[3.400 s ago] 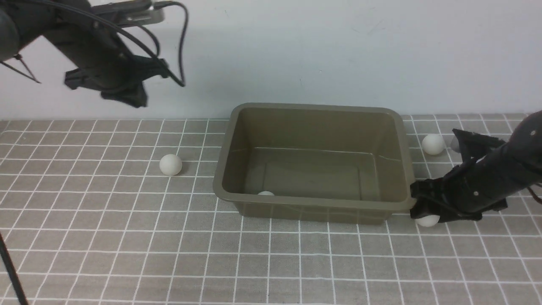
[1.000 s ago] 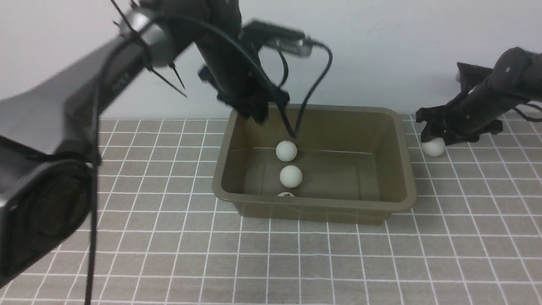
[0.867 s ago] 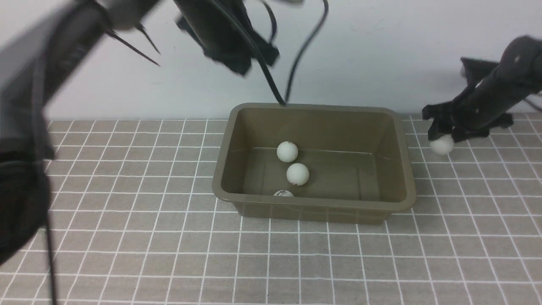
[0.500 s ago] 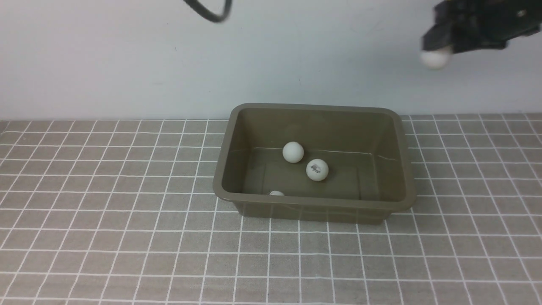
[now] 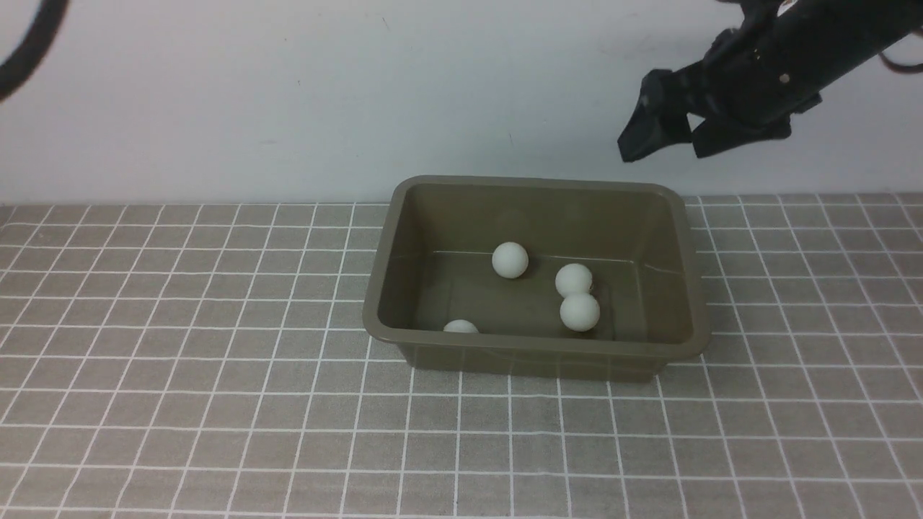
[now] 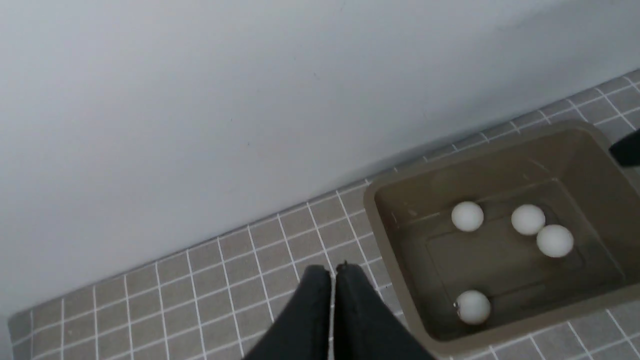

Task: Put the table tennis balls into the box on the grey coffee tablecloth.

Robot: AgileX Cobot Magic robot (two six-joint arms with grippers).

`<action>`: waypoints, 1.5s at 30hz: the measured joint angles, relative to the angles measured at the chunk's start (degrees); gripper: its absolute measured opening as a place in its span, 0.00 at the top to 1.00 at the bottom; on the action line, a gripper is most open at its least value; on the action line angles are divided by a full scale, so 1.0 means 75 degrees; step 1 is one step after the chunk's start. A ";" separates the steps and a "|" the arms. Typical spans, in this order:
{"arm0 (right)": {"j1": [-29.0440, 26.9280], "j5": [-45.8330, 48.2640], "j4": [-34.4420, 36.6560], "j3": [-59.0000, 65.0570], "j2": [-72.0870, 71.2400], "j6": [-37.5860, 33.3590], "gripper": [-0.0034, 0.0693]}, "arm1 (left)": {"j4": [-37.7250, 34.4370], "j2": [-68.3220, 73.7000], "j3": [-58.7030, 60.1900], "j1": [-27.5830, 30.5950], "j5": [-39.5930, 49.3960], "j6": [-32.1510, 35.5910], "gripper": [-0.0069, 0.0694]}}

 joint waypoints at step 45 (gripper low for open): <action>0.0000 -0.7914 -0.0930 1.0469 -1.3487 0.0636 0.97 | 0.0717 -0.7547 0.9314 0.0000 -0.4199 -0.2133 0.92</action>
